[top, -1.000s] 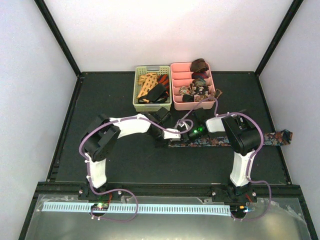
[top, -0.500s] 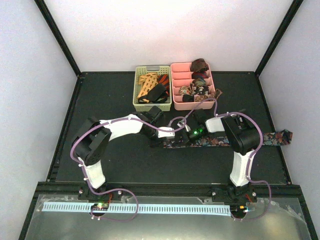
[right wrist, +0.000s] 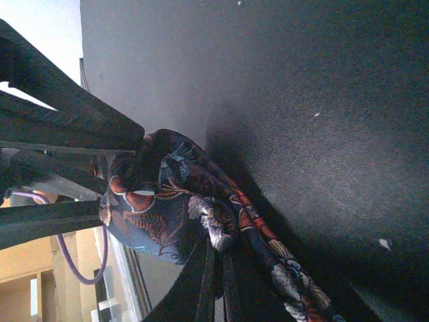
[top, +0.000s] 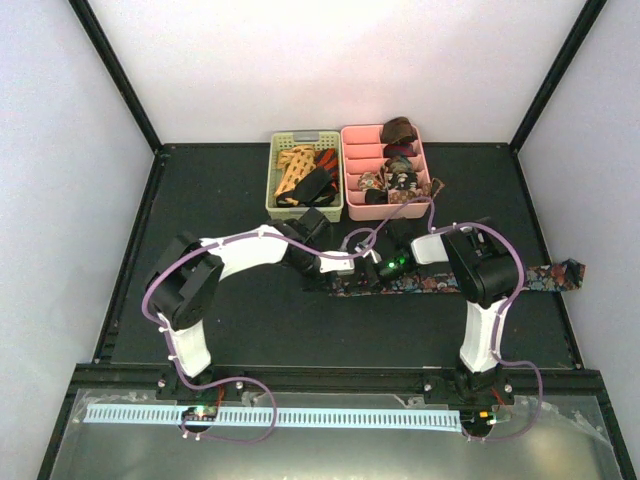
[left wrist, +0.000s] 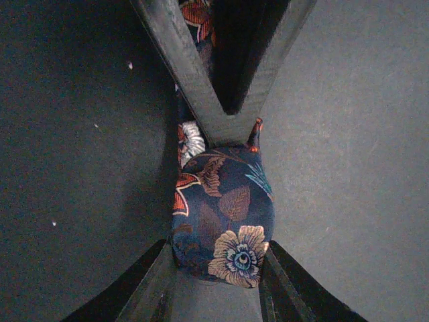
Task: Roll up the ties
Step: Roll the tie at the center of the board.
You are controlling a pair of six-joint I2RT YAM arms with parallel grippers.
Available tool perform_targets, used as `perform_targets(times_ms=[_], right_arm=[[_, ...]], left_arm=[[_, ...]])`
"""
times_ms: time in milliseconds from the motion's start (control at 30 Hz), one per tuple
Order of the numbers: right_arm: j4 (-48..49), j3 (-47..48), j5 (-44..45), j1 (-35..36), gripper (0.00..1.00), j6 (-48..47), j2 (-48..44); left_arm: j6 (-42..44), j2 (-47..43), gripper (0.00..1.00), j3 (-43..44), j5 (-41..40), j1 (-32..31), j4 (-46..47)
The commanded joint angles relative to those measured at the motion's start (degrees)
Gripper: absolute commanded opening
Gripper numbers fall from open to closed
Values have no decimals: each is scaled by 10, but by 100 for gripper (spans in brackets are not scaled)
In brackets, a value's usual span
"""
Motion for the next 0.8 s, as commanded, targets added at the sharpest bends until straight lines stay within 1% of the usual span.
perform_targets(times_ms=[0, 333, 567, 767], right_arm=[[-13, 3, 33, -4, 2, -13, 17], [-13, 3, 32, -4, 2, -12, 21], [-13, 3, 30, -4, 2, -11, 20], [-11, 3, 25, -4, 3, -9, 21]], left_arm=[[-10, 6, 35, 27, 37, -4, -3], [-38, 20, 33, 29, 65, -12, 41], [-63, 45, 33, 27, 45, -20, 85], [-71, 58, 32, 21, 48, -28, 108]])
